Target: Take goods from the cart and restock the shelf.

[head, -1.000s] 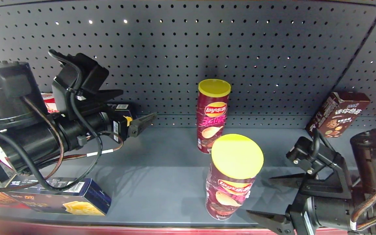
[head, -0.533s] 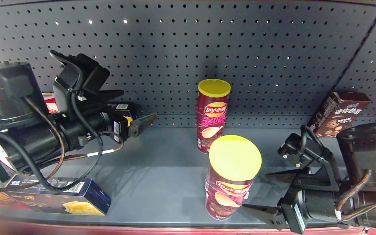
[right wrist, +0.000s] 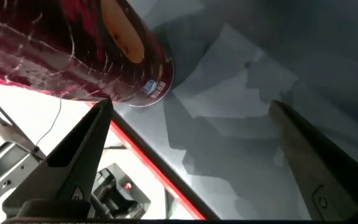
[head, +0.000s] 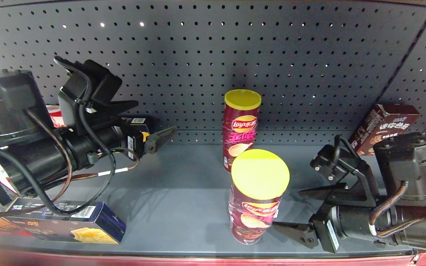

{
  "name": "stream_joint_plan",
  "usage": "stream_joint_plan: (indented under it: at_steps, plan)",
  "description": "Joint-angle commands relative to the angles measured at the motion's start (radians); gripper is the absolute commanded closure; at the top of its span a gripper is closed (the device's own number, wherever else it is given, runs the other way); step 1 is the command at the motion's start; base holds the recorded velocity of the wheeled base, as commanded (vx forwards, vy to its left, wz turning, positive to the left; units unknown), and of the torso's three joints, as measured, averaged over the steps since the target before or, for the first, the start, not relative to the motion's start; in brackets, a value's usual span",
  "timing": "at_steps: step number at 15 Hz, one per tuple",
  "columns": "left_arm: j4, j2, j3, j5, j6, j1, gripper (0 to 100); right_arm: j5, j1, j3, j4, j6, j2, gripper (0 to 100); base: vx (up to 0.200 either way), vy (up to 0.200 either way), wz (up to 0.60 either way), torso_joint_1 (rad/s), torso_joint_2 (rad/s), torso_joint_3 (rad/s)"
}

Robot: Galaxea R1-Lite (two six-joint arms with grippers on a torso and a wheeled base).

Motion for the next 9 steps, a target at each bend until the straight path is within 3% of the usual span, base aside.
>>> stream_joint_plan:
  at_steps: [1,9]
  plan:
    - [-0.002,0.002,0.000,0.001,0.000,0.001,0,0.001,0.000,-0.016,-0.001,-0.002,0.016,0,0.000,0.000,0.00,0.000,0.00,0.000]
    - [-0.002,0.002,0.003,0.000,0.000,0.001,0,0.001,-0.012,-0.016,-0.001,-0.014,0.018,0,0.000,0.000,0.00,0.000,0.00,0.000]
